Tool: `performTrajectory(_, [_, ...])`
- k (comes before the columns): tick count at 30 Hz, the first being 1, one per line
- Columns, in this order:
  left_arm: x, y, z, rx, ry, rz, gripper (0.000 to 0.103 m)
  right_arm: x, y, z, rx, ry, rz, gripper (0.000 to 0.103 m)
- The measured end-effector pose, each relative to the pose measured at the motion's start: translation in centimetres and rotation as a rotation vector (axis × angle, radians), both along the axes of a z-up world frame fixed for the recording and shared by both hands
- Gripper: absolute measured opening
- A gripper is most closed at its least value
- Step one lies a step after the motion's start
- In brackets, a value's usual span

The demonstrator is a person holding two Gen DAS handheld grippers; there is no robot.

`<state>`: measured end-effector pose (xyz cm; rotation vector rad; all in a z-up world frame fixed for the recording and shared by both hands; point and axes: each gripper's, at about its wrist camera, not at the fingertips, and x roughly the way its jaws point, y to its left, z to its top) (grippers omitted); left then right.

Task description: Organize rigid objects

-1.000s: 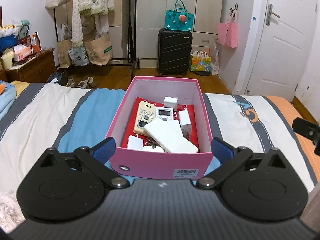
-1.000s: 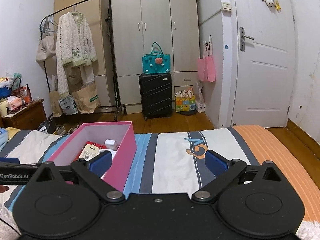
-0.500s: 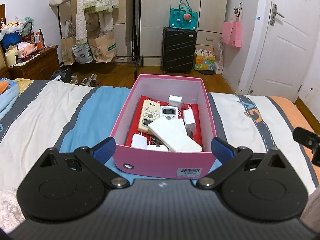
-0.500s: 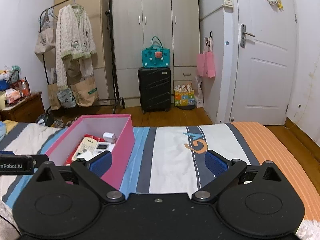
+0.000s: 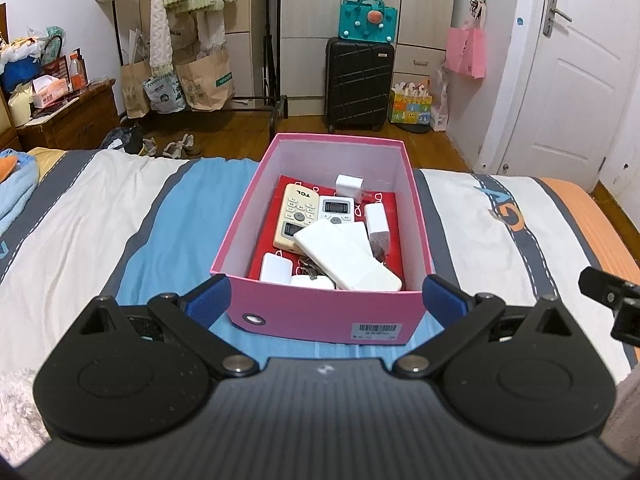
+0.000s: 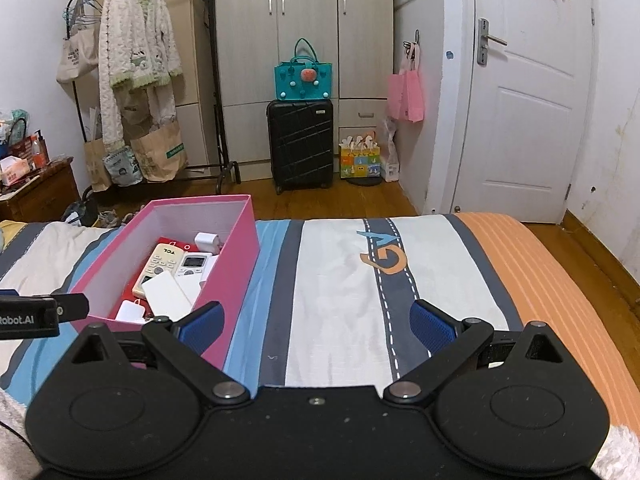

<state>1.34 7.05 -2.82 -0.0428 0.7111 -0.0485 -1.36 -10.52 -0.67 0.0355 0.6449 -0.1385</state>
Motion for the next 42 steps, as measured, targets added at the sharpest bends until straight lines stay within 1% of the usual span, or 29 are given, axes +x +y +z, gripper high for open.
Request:
performTrajectory(5, [0.3, -0.4, -0.2, 0.038, 0.03, -0.01, 0.103, 0.3, -0.3, -0.2, 0.001, 0.031, -0.018, 0.101])
performTrajectory(19, [0.3, -0.5, -0.3, 0.034, 0.046, -0.01, 0.103, 0.2, -1.1, -0.4, 0.021, 0.055, -0.059, 0.101])
performTrajectory(27, [0.3, -0.5, -0.6, 0.023, 0.057, -0.023, 0.103, 0.3, -0.9, -0.6, 0.005, 0.066, -0.042, 0.101])
performTrajectory(31, [0.2, -0.7, -0.7, 0.044, 0.06, -0.029, 0.103, 0.3, -0.7, -0.6, -0.012, 0.08, -0.03, 0.101])
performTrajectory(37, [0.4, -0.8, -1.1, 0.048, 0.1, -0.04, 0.103, 0.5, -0.4, -0.7, -0.029, 0.098, -0.02, 0.1])
performTrajectory(42, [0.6, -0.7, -1.2, 0.065, 0.116, -0.03, 0.103, 0.6, -0.5, -0.8, -0.006, 0.112, -0.014, 0.1])
